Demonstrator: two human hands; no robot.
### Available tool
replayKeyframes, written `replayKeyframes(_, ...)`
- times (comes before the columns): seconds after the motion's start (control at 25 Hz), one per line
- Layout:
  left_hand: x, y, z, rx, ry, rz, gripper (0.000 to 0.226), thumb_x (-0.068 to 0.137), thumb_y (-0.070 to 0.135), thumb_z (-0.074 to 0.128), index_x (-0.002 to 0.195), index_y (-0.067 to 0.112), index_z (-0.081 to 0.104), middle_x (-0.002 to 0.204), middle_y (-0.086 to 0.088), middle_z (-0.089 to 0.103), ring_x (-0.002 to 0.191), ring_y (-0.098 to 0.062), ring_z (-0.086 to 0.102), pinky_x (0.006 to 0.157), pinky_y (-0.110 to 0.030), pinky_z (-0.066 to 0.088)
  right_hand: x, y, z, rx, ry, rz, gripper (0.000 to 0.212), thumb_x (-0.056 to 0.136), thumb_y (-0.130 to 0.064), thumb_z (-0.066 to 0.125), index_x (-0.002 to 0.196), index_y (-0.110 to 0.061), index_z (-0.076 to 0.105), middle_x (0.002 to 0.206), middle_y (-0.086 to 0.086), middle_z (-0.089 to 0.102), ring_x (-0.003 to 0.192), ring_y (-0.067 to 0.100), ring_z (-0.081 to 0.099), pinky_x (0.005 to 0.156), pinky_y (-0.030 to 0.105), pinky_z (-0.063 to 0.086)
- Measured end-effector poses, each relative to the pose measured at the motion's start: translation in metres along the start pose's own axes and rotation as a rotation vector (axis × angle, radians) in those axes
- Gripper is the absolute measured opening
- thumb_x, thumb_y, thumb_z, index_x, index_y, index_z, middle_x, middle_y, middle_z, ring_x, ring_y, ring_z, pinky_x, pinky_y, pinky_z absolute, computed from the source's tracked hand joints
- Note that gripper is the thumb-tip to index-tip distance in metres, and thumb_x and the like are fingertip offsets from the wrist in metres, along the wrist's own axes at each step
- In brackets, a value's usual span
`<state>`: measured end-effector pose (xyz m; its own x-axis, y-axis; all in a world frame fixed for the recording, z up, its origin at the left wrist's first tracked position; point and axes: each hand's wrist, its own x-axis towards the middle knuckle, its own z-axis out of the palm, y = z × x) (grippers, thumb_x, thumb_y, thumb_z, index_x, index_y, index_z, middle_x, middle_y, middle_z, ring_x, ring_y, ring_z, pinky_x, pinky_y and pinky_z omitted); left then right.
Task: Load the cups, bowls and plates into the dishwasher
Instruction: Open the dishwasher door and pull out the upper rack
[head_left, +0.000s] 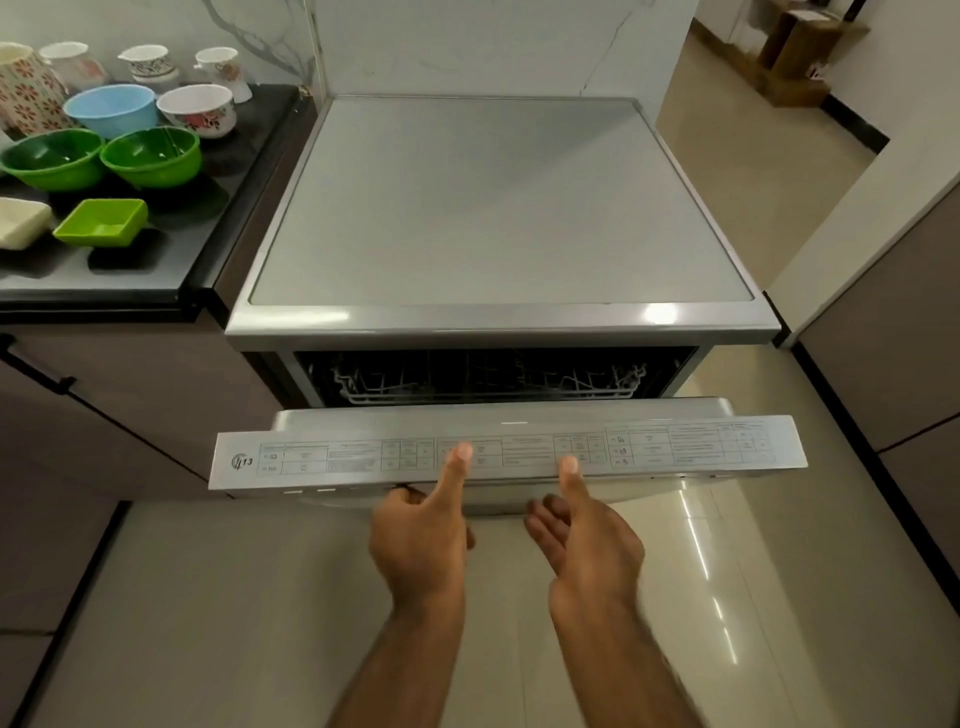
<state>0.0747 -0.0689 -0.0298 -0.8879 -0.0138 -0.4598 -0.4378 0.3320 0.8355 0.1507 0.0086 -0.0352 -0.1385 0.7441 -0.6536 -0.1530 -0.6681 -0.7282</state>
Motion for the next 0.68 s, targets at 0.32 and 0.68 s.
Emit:
replayKeyframes(0.32,-0.017,-0.023,-0.044,0.854,0.192,0.904,0.056,0.071,0.049,0.087,0.113,0.022,0.062,0.119,-0.008,0.059,0.114,-0.031,0.054,0.088,-0.049,0.051,-0.027,0.014,-0.055,-0.734,0.024,-1.087,0.012,0.088,-0.014,0.075,0.094,-0.020,0.066,0.096,-0.006,0.065,0.089,0.011,0.061,0.078,0.029,0.055)
replayKeyframes(0.68,-0.007,-0.031,-0.051,1.230,-0.239,0.623,0.127,0.075,0.051,0.082,0.161,0.036,-0.010,0.171,-0.005,-0.010,0.157,-0.033,-0.011,0.126,-0.054,0.004,-0.008,0.013,-0.079,-1.399,-0.406,-0.991,0.073,0.094,-0.053,0.059,0.157,-0.032,0.027,0.163,-0.015,0.023,0.151,0.007,0.017,0.123,0.031,0.014)
